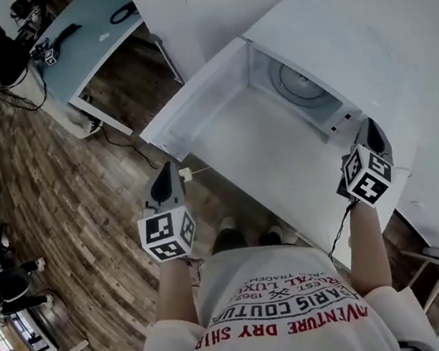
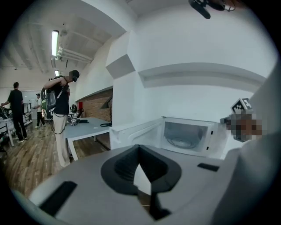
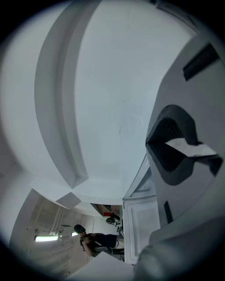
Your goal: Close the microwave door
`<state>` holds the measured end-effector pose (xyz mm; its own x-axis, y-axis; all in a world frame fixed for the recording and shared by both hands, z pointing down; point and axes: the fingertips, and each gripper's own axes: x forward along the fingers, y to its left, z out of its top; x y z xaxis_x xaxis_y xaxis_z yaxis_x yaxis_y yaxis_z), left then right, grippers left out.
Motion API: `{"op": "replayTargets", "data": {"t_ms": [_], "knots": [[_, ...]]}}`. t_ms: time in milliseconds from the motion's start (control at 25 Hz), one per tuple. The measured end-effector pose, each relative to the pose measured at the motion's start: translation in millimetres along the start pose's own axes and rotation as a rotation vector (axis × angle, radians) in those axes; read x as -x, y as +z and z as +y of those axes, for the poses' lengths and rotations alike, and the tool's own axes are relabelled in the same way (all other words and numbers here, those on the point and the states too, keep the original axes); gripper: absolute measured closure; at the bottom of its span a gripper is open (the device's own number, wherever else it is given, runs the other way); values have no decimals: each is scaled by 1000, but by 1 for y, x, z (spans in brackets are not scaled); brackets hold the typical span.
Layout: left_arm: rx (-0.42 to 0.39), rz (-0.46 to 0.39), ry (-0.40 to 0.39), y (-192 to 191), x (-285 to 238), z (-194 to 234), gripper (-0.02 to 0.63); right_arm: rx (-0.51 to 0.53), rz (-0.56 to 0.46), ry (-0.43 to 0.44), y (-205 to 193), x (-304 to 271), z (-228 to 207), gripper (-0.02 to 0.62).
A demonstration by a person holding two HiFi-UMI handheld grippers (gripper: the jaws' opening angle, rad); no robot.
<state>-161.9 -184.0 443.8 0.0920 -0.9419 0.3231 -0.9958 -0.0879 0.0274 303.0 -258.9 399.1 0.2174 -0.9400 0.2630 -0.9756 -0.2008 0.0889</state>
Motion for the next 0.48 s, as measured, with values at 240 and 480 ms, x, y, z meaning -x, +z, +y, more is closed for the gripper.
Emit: {"op": "replayTargets", "data": {"t_ms": [240, 480], "knots": [[11, 40, 42, -17, -18, 61, 612, -38, 17, -50, -2, 0, 2, 588], [44, 40, 20, -22, -54, 103, 612, -39, 9, -100, 2, -1, -2, 588]]}}
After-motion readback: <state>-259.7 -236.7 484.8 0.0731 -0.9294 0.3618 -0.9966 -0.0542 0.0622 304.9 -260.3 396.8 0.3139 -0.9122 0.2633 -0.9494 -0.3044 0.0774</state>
